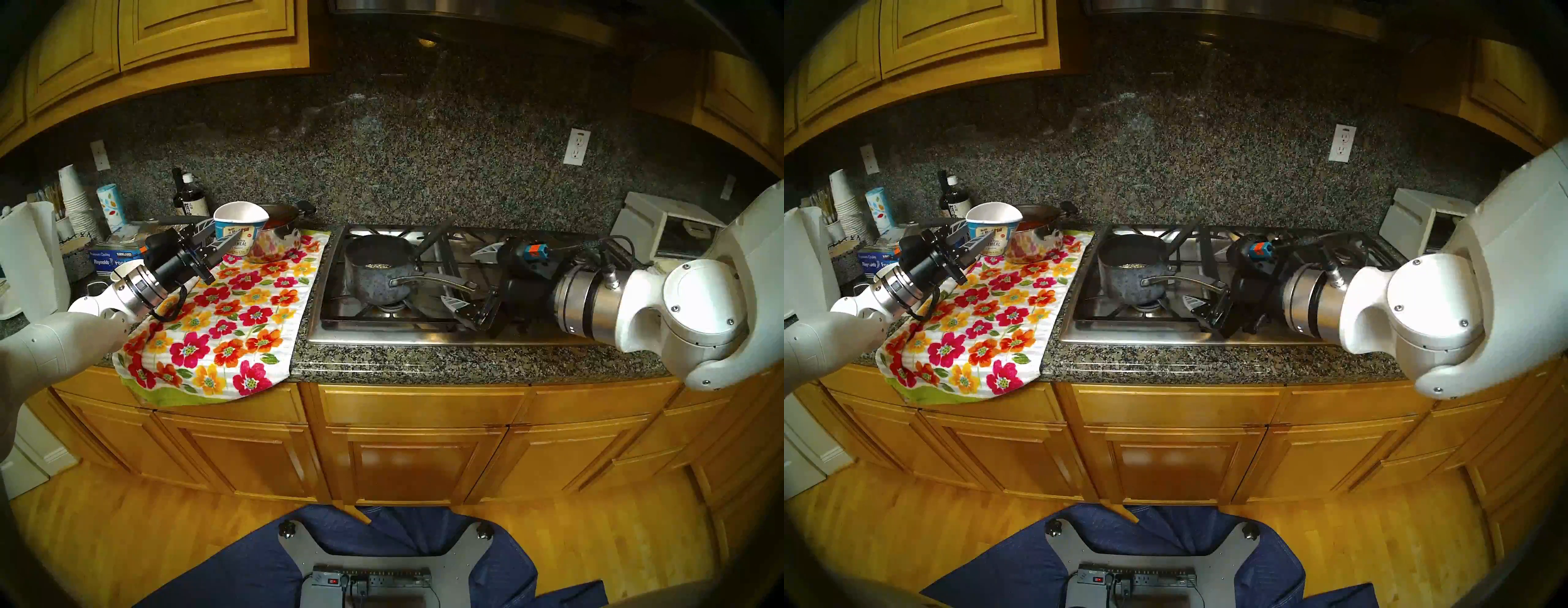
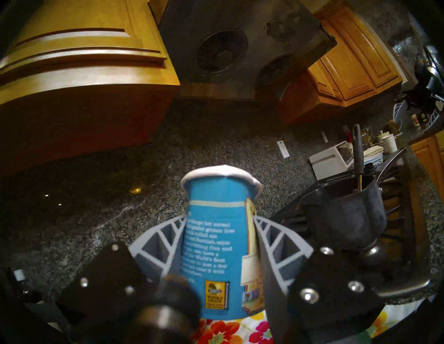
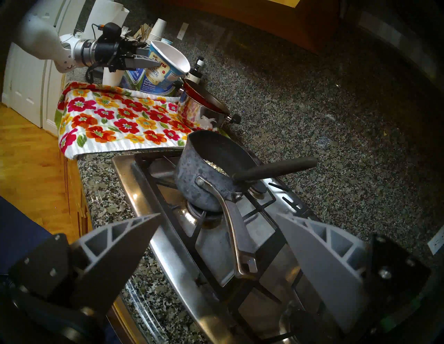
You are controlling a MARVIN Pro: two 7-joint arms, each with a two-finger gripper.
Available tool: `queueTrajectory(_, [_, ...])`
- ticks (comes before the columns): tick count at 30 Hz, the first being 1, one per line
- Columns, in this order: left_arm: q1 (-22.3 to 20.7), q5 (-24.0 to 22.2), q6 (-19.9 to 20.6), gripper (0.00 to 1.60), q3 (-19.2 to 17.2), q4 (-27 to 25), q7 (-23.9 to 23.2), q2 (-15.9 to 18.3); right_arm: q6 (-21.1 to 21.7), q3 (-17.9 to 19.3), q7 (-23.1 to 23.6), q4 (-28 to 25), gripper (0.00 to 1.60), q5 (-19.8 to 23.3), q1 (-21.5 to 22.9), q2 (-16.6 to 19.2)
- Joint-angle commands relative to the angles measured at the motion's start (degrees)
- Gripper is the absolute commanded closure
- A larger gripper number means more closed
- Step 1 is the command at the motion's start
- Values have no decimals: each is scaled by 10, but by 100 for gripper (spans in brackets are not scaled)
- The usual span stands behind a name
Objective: Pour oats into pot and stir with a spoon
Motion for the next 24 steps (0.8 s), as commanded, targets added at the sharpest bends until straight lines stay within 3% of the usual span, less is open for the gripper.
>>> queueTrajectory(1, [22, -35, 0, 104, -41, 9, -13, -13, -2, 2, -2, 5, 0, 0, 10, 0])
queueTrajectory(11, [63, -67, 0, 109, -83, 20, -17, -29, -2, 2, -2, 5, 0, 0, 10, 0])
queueTrajectory(24, [121, -102, 0, 105, -148, 43, -39, -54, -2, 2, -2, 5, 0, 0, 11, 0])
